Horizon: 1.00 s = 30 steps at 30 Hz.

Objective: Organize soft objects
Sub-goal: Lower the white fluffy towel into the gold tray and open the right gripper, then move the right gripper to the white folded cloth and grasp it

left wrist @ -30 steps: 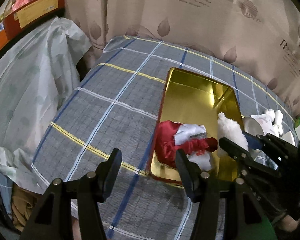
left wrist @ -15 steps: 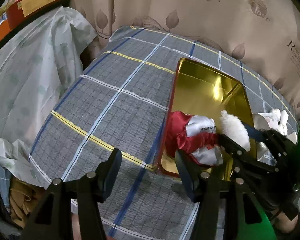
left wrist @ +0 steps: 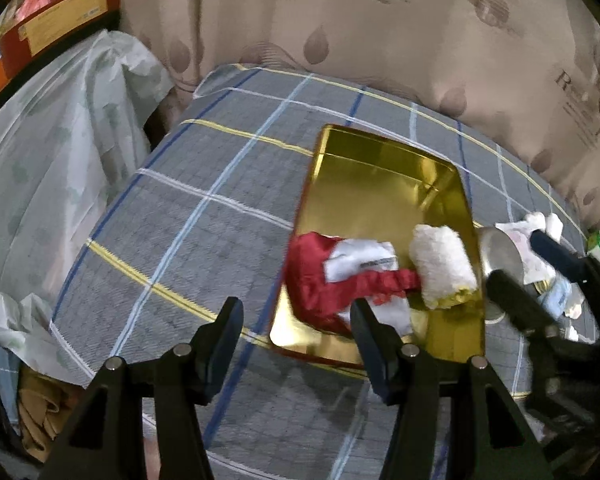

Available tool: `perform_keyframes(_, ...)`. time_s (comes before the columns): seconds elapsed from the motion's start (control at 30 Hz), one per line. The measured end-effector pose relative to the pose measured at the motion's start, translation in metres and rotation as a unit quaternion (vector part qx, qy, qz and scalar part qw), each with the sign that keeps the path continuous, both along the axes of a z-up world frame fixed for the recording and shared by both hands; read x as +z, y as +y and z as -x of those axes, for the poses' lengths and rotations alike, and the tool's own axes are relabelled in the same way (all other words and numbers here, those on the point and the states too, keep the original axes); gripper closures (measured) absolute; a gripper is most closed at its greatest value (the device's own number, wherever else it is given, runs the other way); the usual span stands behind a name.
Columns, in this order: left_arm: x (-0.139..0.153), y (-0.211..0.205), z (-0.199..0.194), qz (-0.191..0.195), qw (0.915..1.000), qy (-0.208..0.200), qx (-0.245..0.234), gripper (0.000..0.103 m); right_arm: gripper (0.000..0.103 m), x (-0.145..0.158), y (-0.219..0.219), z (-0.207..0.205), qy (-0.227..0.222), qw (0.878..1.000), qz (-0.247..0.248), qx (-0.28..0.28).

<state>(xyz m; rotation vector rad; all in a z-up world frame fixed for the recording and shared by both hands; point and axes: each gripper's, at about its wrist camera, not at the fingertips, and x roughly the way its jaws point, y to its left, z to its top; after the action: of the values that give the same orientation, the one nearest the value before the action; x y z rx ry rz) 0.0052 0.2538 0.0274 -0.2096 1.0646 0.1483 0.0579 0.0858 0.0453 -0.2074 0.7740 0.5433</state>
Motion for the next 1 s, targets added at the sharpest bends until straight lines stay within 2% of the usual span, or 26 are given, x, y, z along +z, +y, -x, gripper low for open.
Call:
perform_keyframes(0.17, 0.003, -0.026, -0.005, 0.002, 0.9996, -0.003, -0.026, 0.046, 0.030, 0.017, -0.037, 0.008, -0.013, 0.999, -0.010, -0.034)
perform_keyframes(0.33, 0.006, -0.061, -0.012, -0.004, 0.9979, -0.006, -0.065, 0.046, 0.030, 0.021, -0.089, 0.019, -0.023, 0.996, 0.024, -0.082)
perform_keyframes(0.5, 0.005, -0.103, -0.021, -0.001, 0.9939, -0.002, -0.110, 0.046, 0.030, 0.014, -0.158, 0.038, -0.017, 0.986, 0.066, -0.152)
perform_keyframes(0.6, 0.004, -0.128, -0.024, 0.000, 0.9905, -0.001, -0.137, 0.046, 0.030, 0.003, -0.204, 0.048, 0.003, 0.976, 0.079, -0.204)
perform_keyframes(0.77, -0.001, -0.167, -0.029, 0.002, 0.9843, 0.006, -0.176, 0.046, 0.029, -0.026, -0.272, 0.059, 0.059, 0.954, 0.069, -0.285)
perform_keyframes(0.83, -0.005, -0.179, -0.030, -0.003, 0.9821, 0.011, -0.188, 0.046, 0.029, -0.035, -0.291, 0.062, 0.072, 0.946, 0.061, -0.309)
perform_keyframes(1.0, -0.013, -0.204, -0.029, -0.015, 0.9761, 0.021, -0.216, 0.046, 0.029, -0.051, -0.311, 0.064, 0.098, 0.938, 0.032, -0.331)
